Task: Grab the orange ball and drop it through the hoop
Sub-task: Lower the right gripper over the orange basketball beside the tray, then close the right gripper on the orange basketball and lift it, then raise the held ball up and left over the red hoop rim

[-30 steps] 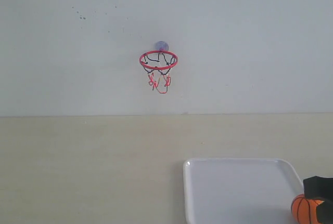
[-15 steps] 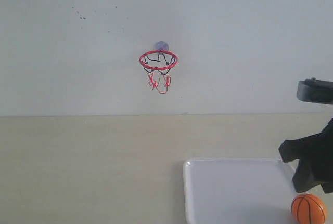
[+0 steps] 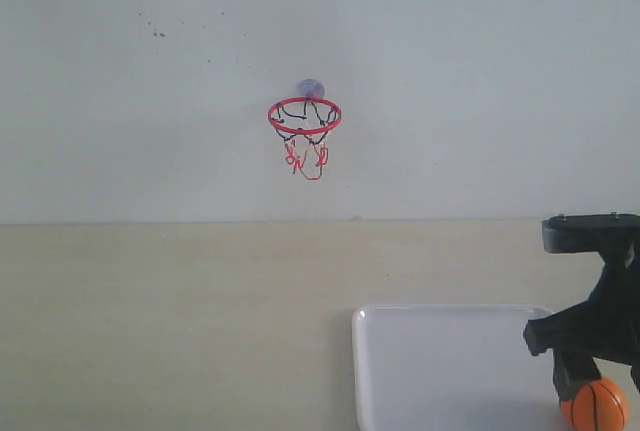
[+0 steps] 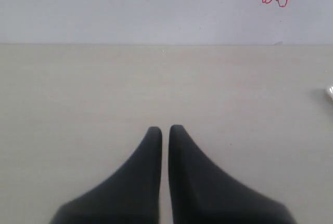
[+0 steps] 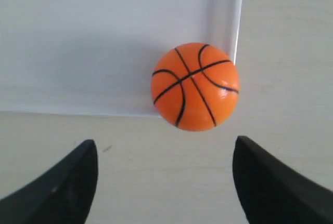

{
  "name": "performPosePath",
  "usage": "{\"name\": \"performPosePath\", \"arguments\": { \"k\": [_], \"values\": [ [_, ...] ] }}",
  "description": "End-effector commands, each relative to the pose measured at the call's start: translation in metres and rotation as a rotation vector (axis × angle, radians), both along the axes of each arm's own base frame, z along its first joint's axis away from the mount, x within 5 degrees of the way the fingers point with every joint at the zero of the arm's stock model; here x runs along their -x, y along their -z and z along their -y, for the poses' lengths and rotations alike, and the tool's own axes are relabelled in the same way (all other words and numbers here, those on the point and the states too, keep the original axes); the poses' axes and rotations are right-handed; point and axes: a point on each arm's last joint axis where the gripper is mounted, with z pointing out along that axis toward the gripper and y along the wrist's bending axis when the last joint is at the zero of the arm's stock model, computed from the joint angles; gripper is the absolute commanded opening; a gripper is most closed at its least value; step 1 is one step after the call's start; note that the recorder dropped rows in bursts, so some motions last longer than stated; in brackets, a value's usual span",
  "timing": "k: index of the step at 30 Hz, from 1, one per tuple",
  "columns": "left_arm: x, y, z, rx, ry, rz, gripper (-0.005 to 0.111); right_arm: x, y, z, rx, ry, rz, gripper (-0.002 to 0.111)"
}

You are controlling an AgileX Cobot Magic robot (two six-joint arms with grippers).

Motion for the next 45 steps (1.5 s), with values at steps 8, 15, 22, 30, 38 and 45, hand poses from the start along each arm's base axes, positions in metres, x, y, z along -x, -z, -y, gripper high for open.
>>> {"name": "performPosePath", "arguments": {
  "k": [8, 15, 22, 30, 38, 45],
  "values": [
    [0.0, 0.0, 0.0, -0.003, 0.003, 0.009, 0.004, -0.021, 0.022, 0.006, 0.059, 0.027, 0.072, 0.069],
    [0.0, 0.0, 0.0, -0.003, 0.003, 0.009, 0.004, -0.024, 0.039, 0.006, 0.066, 0.026, 0.027, 0.069],
    [0.0, 0.0, 0.0, -0.003, 0.003, 0.009, 0.004, -0.026, 0.047, 0.005, 0.07, 0.025, 0.007, 0.069],
    [0.0, 0.0, 0.0, -0.003, 0.003, 0.009, 0.004, -0.028, 0.051, 0.005, 0.066, 0.024, 0.021, 0.003],
    [0.0, 0.0, 0.0, -0.003, 0.003, 0.009, 0.004, -0.048, -0.019, -0.009, -0.092, 0.014, 0.273, 0.0],
    [0.0, 0.0, 0.0, -0.003, 0.003, 0.009, 0.004, -0.083, -0.1, -0.039, -0.386, -0.109, 0.552, 0.0]
  ]
}}
